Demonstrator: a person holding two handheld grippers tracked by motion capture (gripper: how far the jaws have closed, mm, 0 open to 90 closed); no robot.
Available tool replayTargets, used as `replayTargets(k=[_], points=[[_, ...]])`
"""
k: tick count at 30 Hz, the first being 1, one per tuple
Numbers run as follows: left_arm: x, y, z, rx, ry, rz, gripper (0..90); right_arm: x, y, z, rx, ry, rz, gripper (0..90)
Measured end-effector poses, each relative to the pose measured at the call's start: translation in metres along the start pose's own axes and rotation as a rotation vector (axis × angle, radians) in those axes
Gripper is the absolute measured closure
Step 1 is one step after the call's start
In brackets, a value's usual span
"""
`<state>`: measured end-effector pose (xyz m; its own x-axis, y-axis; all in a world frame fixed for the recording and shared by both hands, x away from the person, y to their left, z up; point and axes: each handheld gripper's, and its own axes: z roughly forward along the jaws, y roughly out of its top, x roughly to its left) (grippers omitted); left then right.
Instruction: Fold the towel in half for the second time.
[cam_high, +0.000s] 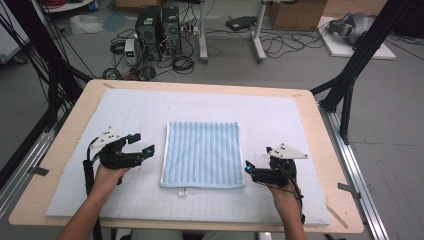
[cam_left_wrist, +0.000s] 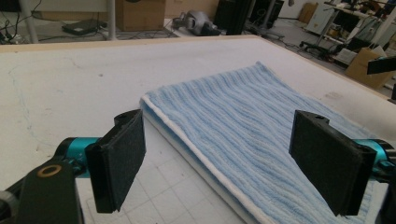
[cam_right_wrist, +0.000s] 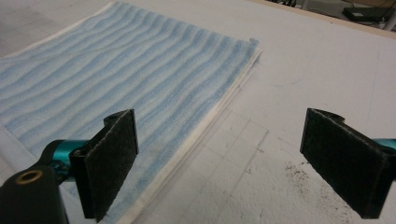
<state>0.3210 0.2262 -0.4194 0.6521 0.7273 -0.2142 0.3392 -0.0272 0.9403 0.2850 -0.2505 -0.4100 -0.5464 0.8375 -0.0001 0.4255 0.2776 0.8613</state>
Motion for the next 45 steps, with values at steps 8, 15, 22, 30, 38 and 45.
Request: replayTargets(k=[8,15,22,30,38,45], points=[[0.005,0.002,0.002,0.011,0.007,-0.011,19.0,-0.001,-0.001,0.002,-0.001,0.003,0.001,10.5],[0.015,0.018,0.021,0.041,0.037,-0.011,19.1,-0.003,-0.002,0.001,0.006,0.011,0.005,10.5],[0.023,0.03,0.053,0.119,0.061,-0.002,21.5,-0.001,-0.002,0.002,0.014,0.033,0.004,10.5],[0.036,0.032,0.092,0.215,0.099,0.009,31.5,0.003,-0.004,0.009,0.04,0.058,-0.012,10.5],[0.05,0.031,0.126,0.318,0.11,0.031,41.8,0.004,-0.005,0.011,0.059,0.071,-0.006,10.5],[0.056,0.022,0.14,0.334,0.129,0.043,46.0,-0.001,-0.007,0.011,0.062,0.068,0.015,10.5]])
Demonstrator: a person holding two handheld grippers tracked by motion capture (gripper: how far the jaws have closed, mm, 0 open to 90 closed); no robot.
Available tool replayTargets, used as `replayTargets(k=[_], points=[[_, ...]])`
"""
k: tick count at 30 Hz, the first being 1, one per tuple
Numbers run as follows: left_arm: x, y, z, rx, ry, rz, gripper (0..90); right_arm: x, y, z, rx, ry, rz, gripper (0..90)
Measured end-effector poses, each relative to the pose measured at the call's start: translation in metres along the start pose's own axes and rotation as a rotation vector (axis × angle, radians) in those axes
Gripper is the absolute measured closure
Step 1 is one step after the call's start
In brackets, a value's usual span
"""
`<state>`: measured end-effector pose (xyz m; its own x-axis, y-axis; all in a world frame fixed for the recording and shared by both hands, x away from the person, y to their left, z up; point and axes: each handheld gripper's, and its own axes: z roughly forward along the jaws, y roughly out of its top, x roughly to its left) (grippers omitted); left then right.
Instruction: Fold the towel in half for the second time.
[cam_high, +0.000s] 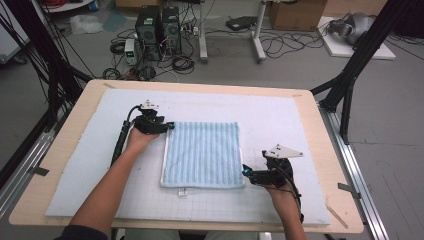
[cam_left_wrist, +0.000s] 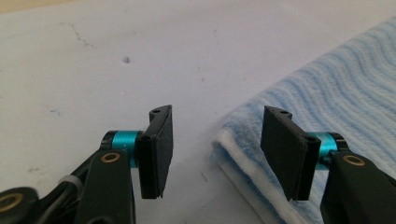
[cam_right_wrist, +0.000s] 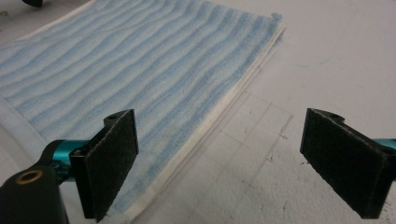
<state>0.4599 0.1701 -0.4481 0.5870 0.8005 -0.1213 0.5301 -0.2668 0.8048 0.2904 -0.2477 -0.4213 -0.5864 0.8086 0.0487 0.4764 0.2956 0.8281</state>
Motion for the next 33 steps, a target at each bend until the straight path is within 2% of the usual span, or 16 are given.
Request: replayTargets(k=[6,10,14,17,21,24,27,31,33], points=[[-0.006,0.001,0.007,0.02,-0.024,0.018,57.0,0.001,0.001,0.003,0.009,0.0,-0.002,10.5],[-0.006,0.001,0.007,0.021,-0.02,0.022,63.2,0.001,0.004,0.006,0.011,-0.004,-0.002,10.5],[-0.008,0.001,0.007,0.026,-0.032,0.042,75.6,0.002,0.008,0.01,0.012,-0.003,-0.005,10.5],[-0.011,0.001,0.007,0.023,-0.024,0.053,83.7,-0.001,0.013,0.017,0.012,0.003,0.004,10.5],[-0.012,0.001,0.006,0.024,-0.019,0.054,85.4,-0.01,0.027,0.035,0.035,0.018,0.031,10.5],[-0.011,0.0,0.007,0.014,-0.024,0.037,85.4,-0.017,0.039,0.048,0.051,-0.005,0.025,10.5],[-0.011,0.0,0.006,0.018,-0.028,0.031,85.4,-0.026,0.048,0.06,0.063,0.007,0.032,10.5],[-0.009,-0.001,0.006,0.015,-0.042,0.002,85.2,-0.036,0.058,0.074,0.086,-0.005,0.033,10.5],[-0.008,-0.001,0.005,0.014,-0.046,-0.002,85.1,-0.04,0.061,0.081,0.09,0.014,0.036,10.5]])
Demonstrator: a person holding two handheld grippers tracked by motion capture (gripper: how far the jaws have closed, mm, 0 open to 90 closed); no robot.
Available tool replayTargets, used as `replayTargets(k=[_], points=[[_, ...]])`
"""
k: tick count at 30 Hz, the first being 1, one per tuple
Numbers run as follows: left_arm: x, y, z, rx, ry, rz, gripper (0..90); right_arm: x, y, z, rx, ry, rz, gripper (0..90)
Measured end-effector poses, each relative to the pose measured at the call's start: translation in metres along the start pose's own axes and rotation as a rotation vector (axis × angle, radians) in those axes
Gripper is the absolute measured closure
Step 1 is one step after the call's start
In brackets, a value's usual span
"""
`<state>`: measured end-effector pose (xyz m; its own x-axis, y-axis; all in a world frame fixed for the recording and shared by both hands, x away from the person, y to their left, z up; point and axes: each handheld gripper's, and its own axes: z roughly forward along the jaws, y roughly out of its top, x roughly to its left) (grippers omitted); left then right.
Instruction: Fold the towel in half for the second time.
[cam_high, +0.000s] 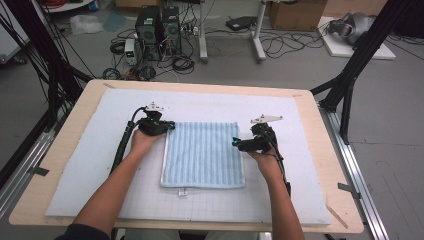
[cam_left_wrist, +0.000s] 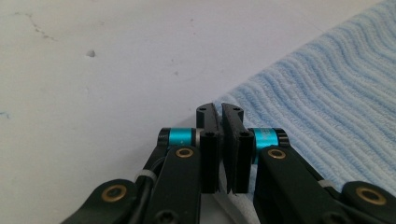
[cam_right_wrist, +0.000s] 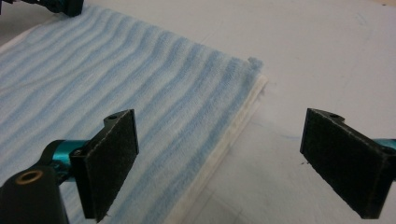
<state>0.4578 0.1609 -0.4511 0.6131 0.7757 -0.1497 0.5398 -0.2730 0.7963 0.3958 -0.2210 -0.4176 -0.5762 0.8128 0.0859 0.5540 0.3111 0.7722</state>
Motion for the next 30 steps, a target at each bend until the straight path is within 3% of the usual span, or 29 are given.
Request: replayTargets(k=[6,9,12,22,27,30], points=[[0.0,0.0,0.0,0.001,0.0,0.0,85.2,-0.005,0.012,0.021,0.066,-0.019,-0.023,10.6],[0.0,0.0,0.0,0.001,0.0,0.0,85.3,-0.008,0.02,0.032,0.084,-0.028,-0.006,11.4],[-0.001,0.0,0.0,0.004,0.003,0.003,85.5,-0.009,0.028,0.041,0.092,-0.036,-0.017,18.2],[-0.001,0.0,0.0,0.002,0.008,0.004,85.6,-0.019,0.025,0.061,0.149,-0.014,0.01,44.9],[-0.001,0.001,0.0,0.002,0.015,0.003,86.2,-0.013,0.028,0.061,0.16,0.015,-0.038,74.3],[0.0,0.003,-0.001,-0.018,0.03,0.01,86.7,-0.011,0.031,0.06,0.153,-0.003,-0.059,79.7]])
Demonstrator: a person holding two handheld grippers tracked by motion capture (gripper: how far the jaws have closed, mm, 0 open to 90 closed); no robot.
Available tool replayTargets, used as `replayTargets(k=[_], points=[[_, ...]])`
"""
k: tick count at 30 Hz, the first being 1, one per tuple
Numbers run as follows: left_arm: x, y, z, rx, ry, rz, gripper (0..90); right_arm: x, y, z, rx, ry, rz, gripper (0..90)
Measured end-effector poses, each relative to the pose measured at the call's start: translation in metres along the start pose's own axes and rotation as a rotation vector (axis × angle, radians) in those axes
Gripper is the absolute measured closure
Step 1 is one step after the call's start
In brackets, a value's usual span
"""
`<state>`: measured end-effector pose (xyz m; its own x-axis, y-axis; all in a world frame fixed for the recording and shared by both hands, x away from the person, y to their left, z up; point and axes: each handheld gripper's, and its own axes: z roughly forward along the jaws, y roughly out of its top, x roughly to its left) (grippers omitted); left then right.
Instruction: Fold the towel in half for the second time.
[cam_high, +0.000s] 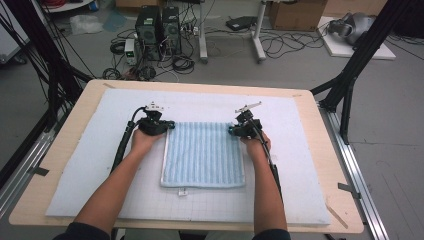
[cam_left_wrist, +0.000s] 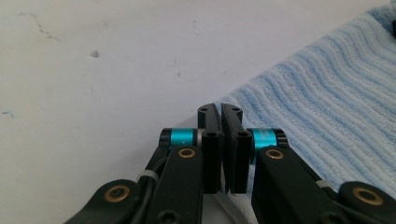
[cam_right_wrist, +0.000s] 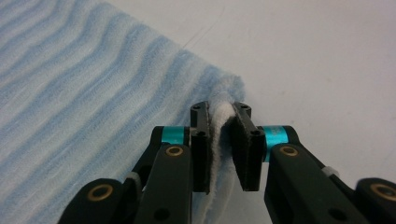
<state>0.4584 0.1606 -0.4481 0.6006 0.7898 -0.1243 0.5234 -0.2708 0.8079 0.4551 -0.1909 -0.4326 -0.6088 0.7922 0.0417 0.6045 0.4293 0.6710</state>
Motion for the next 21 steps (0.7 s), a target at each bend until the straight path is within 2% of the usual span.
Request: replayTargets(k=[5,7,9,12,14,19,21], points=[[0.005,0.012,-0.008,-0.06,0.003,-0.025,86.7,-0.003,0.006,-0.004,-0.03,-0.018,0.013,81.1],[0.005,0.016,-0.012,-0.111,0.0,-0.048,86.7,-0.002,0.01,-0.006,-0.055,-0.03,0.017,81.3],[0.004,0.017,-0.015,-0.121,-0.013,-0.048,86.7,-0.002,0.011,-0.01,-0.086,-0.035,0.014,81.3],[0.002,0.016,-0.019,-0.127,-0.029,-0.047,86.6,-0.002,0.01,-0.016,-0.101,-0.021,0.027,81.3],[0.001,0.017,-0.024,-0.142,-0.035,-0.047,86.6,-0.002,0.01,-0.022,-0.13,-0.012,0.018,81.3],[-0.006,0.019,-0.037,-0.17,-0.062,-0.023,86.6,0.003,0.01,-0.036,-0.159,0.004,-0.011,81.3],[-0.008,0.018,-0.044,-0.184,-0.083,-0.025,86.6,0.007,0.008,-0.042,-0.177,0.026,-0.018,81.1]])
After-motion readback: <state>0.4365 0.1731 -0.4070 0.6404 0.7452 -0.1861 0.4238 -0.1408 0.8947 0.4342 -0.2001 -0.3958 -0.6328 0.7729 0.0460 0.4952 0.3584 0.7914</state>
